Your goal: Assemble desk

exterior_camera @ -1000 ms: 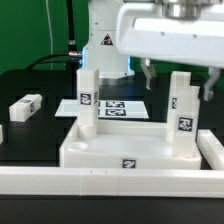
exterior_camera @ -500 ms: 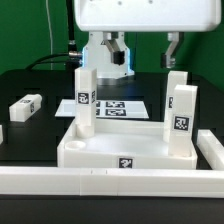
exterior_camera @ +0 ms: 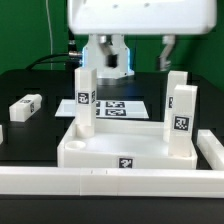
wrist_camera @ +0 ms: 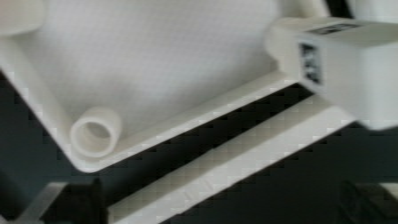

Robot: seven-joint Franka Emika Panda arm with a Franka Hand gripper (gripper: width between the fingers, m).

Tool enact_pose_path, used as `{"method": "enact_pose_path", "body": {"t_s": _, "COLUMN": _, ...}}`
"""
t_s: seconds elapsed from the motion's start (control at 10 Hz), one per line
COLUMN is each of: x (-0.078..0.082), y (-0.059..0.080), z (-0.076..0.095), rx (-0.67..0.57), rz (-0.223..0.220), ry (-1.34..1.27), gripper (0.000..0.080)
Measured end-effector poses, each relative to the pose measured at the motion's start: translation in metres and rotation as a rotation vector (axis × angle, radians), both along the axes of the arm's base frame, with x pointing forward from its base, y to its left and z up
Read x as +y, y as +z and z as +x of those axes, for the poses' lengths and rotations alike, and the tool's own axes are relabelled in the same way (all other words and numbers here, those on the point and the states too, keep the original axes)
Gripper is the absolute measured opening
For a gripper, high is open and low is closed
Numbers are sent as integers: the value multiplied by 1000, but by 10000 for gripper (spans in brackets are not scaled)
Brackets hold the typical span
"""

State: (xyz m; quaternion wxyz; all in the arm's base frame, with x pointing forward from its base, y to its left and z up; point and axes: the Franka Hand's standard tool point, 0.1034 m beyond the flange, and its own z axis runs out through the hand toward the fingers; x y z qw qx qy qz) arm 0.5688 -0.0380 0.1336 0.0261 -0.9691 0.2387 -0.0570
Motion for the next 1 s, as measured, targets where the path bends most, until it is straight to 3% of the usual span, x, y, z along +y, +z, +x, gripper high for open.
{"method": "enact_pose_path", "body": {"t_s": 0.1, "x": -31, "y": -20, "z": -25, "rx": 2, "rz": -28, "ry": 32, "gripper": 649}}
{"method": "enact_pose_path", "body": {"t_s": 0.3, "x": -77, "y": -30, "z": -31, "rx": 16, "rz": -56, "ry": 73, "gripper": 649}}
{"method": "enact_pose_path", "body": {"t_s": 0.8, "x": -81, "y": -32, "z": -33, "rx": 20, "rz": -58, "ry": 81, "gripper": 649}}
{"method": "enact_pose_path", "body": {"t_s": 0.9, "x": -100, "y": -36, "z": -44, "rx": 27, "rz": -62, "ry": 135, "gripper": 649}}
{"method": "enact_pose_path", "body": {"t_s": 1.0, "x": -133, "y": -39, "z": -60, "rx": 28, "rz": -56, "ry": 154, "gripper": 649}}
